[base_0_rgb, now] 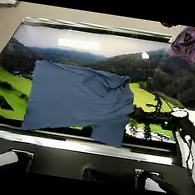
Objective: Fold the clothes and pants, and hang the long-sleeved shirts on hangers.
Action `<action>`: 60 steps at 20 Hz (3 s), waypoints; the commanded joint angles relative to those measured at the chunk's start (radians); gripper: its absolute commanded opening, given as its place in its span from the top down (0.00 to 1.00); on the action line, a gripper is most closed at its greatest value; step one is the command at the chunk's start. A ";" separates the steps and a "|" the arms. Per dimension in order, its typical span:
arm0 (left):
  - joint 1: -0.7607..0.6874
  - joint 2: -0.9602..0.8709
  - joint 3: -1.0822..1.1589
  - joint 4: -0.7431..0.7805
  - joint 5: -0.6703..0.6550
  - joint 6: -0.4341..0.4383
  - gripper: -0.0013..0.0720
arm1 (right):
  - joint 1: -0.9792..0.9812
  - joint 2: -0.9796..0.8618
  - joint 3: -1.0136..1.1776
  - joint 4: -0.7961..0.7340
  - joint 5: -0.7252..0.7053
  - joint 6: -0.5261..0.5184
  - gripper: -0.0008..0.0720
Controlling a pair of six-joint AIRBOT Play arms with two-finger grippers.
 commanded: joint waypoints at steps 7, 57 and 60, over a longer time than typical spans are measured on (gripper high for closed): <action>0.029 0.016 -0.252 -0.123 0.101 0.187 0.17 | 0.001 0.066 0.002 -0.004 0.013 0.017 0.96; -0.505 0.432 1.092 0.212 0.137 -0.232 0.97 | 0.207 0.538 1.232 -0.737 0.095 0.473 0.96; -0.505 0.473 1.063 0.231 0.062 -0.241 0.97 | 0.207 0.569 1.232 -0.741 0.130 0.512 0.96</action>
